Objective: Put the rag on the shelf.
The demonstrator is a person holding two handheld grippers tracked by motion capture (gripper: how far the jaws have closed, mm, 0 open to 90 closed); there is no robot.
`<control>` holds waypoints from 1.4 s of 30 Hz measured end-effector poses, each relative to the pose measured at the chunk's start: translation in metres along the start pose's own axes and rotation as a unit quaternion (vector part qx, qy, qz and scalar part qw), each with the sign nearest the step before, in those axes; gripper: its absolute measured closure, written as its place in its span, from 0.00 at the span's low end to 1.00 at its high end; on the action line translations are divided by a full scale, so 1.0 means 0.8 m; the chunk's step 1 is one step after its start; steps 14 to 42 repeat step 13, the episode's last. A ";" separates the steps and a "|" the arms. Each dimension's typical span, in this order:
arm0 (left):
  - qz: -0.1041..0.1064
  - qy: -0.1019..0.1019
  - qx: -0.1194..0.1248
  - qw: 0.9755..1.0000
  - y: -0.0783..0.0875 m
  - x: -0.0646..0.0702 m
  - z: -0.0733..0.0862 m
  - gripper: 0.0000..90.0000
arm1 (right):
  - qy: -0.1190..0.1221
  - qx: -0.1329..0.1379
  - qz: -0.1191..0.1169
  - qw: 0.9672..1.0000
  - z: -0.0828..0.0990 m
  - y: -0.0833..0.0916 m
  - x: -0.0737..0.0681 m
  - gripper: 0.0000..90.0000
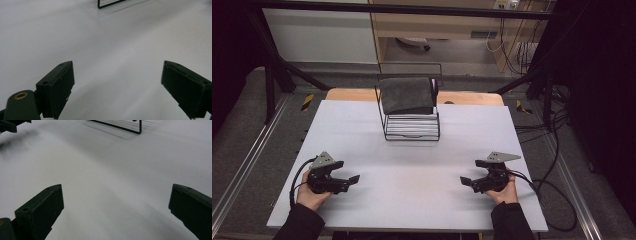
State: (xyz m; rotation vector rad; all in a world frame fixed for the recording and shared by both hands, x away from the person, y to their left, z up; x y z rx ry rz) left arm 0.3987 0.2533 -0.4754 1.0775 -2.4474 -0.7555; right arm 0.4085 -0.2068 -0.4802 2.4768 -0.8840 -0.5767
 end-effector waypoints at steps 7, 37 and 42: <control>-0.005 -0.003 -0.011 1.000 -0.001 -0.002 0.012 0.13 | -0.002 -0.025 0.013 1.000 0.023 0.009 0.008 0.01; -0.005 -0.005 -0.019 1.000 -0.002 -0.005 0.017 0.12 | -0.006 -0.010 0.005 1.000 0.019 0.012 0.007 0.01; -0.005 -0.005 -0.019 1.000 -0.002 -0.005 0.017 0.12 | -0.006 -0.010 0.005 1.000 0.019 0.012 0.007 0.01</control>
Point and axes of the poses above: each handheld gripper's, and its own axes: y roughly backward along the jaws, z roughly out of its underside, x roughly to its right, the point moved 6 cm from there along -y, roughly forward along the jaws
